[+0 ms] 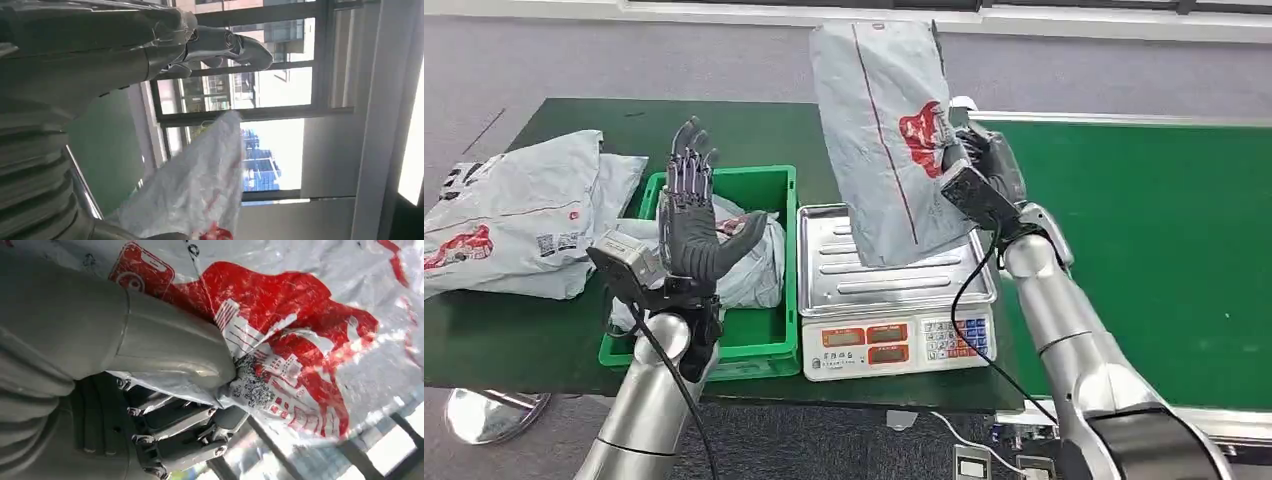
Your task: Moved the parcel from conveyor to table for the left to box.
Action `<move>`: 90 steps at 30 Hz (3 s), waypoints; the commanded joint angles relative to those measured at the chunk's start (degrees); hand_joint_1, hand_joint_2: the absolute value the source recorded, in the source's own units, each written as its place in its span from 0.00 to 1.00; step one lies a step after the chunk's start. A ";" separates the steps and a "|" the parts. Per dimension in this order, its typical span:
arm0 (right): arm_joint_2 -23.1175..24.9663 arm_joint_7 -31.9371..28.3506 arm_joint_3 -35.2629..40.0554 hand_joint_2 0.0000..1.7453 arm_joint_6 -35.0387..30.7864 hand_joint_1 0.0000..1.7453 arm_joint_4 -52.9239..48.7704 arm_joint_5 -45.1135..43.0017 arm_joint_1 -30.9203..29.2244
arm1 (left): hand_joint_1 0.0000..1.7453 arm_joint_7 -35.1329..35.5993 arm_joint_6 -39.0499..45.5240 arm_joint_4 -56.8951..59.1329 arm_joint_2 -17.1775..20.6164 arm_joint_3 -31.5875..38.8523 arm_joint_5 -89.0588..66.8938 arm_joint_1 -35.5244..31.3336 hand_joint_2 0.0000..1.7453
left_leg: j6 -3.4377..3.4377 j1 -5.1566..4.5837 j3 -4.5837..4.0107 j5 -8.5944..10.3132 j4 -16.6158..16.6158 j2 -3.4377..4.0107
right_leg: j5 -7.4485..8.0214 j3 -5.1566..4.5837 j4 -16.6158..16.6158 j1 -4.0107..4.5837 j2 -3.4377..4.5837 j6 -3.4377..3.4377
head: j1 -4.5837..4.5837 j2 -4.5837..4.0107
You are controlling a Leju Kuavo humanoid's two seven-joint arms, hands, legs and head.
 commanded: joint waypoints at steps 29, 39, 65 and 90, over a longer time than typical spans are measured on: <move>2.83 20.72 25.62 1.00 10.54 0.00 29.05 12.60 -8.48 | 0.00 0.15 5.10 7.95 -0.53 0.46 -0.60 -2.74 1.00 | -0.04 0.04 0.28 0.00 -0.01 -0.02 | -0.01 0.23 -0.07 0.03 -0.03 -0.03 | -0.02 0.00; 2.83 20.72 25.62 1.00 10.54 0.00 29.05 12.60 -8.48 | 0.00 0.15 5.10 7.95 -0.53 0.46 -0.60 -2.74 1.00 | -0.07 0.09 0.38 0.01 -0.11 0.00 | 0.01 0.31 -0.18 0.09 -0.04 -0.08 | -0.02 0.00; -4.98 -12.23 -3.49 1.00 -11.29 0.00 -23.34 -24.92 15.32 | 0.00 0.15 3.67 14.04 -0.91 -2.35 0.36 -5.05 1.00 | -0.04 0.12 0.25 0.04 -0.07 -0.49 | -0.08 0.33 -0.25 0.12 -0.51 -0.05 | -0.02 0.00; 0.79 -17.74 -19.07 1.00 -23.00 0.00 -21.37 -27.73 24.31 | 0.00 2.05 -1.23 41.30 -2.75 -5.32 -3.93 -13.15 1.00 | 0.02 -0.03 0.21 -0.16 -0.01 -0.03 | -0.07 0.17 -0.15 -0.01 -0.04 -0.05 | 0.00 0.00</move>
